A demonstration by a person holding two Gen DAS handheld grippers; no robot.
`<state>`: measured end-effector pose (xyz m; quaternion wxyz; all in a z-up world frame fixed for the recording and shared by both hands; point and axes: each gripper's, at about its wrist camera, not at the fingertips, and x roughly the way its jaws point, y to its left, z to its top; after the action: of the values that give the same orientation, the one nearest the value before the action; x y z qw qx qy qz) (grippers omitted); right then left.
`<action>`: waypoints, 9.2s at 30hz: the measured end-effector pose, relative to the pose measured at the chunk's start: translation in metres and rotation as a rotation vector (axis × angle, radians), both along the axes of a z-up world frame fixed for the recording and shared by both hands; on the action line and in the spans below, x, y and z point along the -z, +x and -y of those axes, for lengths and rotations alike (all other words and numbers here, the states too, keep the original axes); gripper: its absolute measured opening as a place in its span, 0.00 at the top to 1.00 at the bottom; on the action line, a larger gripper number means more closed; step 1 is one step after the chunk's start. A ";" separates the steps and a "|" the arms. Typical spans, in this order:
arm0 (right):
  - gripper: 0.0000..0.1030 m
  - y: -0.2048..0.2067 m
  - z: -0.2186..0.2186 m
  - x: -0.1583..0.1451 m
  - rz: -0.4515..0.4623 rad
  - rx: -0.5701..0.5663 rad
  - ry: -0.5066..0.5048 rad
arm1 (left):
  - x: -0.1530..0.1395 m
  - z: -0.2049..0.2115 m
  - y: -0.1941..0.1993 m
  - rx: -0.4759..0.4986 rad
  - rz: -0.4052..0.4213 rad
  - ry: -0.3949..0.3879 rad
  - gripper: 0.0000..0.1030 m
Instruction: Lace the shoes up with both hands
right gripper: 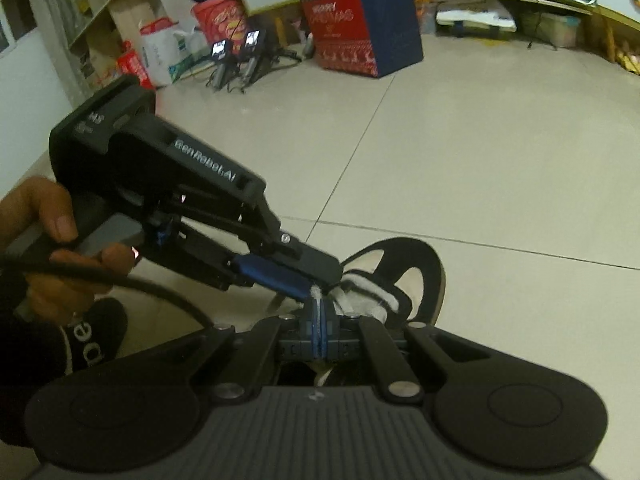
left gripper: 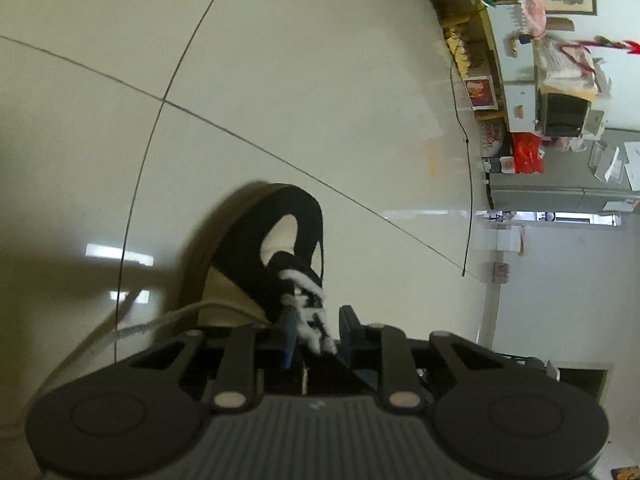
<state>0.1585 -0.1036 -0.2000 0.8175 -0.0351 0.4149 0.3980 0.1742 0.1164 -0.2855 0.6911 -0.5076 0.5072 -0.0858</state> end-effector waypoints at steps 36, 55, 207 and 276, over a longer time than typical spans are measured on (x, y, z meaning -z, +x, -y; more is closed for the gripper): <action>0.94 0.007 -0.001 0.001 -0.006 -0.020 0.039 | 0.008 -0.007 0.004 -0.088 -0.093 -0.152 0.97; 0.97 -0.009 0.048 -0.073 0.097 -0.314 -0.428 | -0.015 -0.017 -0.021 0.071 -0.044 0.160 0.22; 0.97 0.053 -0.027 0.016 -0.167 -0.479 -0.095 | 0.078 -0.034 -0.047 -0.231 -0.153 -0.473 0.68; 0.97 0.053 -0.030 0.009 -0.134 -0.543 -0.205 | -0.047 0.027 -0.017 0.477 0.393 0.396 0.76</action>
<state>0.2117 -0.0735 -0.2089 0.6440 -0.2007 0.4814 0.5597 0.1575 0.0897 -0.2381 0.8208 -0.2055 0.4755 -0.2407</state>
